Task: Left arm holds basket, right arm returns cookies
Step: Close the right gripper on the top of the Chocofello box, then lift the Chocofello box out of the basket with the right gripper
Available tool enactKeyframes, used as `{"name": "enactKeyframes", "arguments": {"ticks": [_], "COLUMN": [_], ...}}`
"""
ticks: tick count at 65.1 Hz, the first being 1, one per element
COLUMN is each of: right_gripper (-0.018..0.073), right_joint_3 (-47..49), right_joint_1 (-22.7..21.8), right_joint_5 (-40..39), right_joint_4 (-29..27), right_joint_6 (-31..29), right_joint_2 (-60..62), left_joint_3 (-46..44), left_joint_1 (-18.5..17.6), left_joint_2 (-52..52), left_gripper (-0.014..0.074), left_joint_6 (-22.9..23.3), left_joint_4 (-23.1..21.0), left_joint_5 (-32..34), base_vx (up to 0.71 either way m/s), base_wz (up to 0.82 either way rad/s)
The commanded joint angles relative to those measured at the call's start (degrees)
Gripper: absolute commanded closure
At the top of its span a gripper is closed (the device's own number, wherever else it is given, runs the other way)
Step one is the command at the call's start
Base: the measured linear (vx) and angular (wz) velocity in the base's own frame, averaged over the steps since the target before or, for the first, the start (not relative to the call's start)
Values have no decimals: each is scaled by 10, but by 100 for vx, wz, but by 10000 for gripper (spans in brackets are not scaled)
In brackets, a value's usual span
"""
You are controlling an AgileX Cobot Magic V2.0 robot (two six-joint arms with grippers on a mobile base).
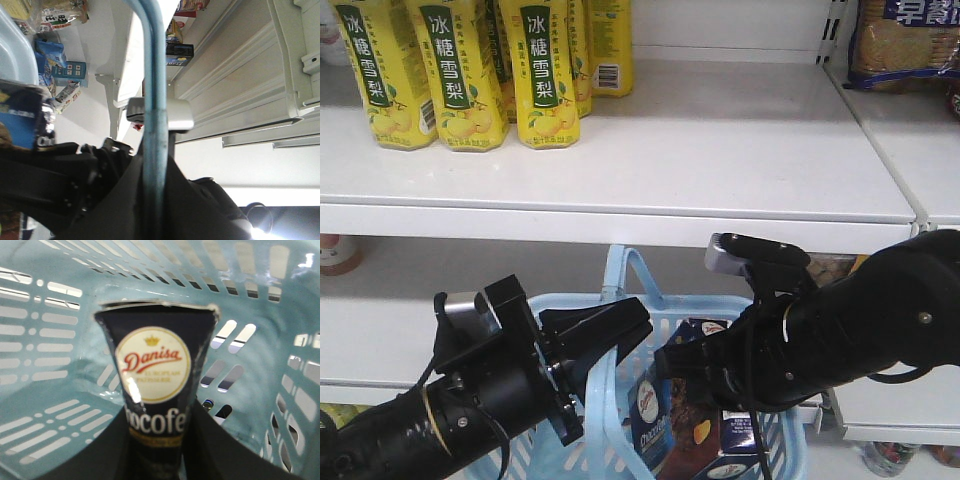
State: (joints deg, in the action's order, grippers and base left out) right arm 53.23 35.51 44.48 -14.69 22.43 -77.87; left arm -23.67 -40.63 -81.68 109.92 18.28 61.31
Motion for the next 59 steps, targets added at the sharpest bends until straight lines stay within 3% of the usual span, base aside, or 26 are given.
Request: {"name": "enactKeyframes", "arguments": {"ticks": [1,59], "right_gripper": [570,565], "right_joint_3": [14,14], "right_joint_1": [0,-1], "right_joint_5": [-18,14], "right_joint_4": [-7,13], "right_joint_6": [-3,-1], "right_joint_2": [38,183], "left_joint_3": [-17,-17], "left_joint_1": [2,2], "left_joint_2": [20,20], "left_gripper": [599,599], "left_joint_6": [-8,-8], "left_joint_4": [-29,-29], "left_joint_5": [173,173], "base_vx": [0,0], "base_wz": [0,0]}}
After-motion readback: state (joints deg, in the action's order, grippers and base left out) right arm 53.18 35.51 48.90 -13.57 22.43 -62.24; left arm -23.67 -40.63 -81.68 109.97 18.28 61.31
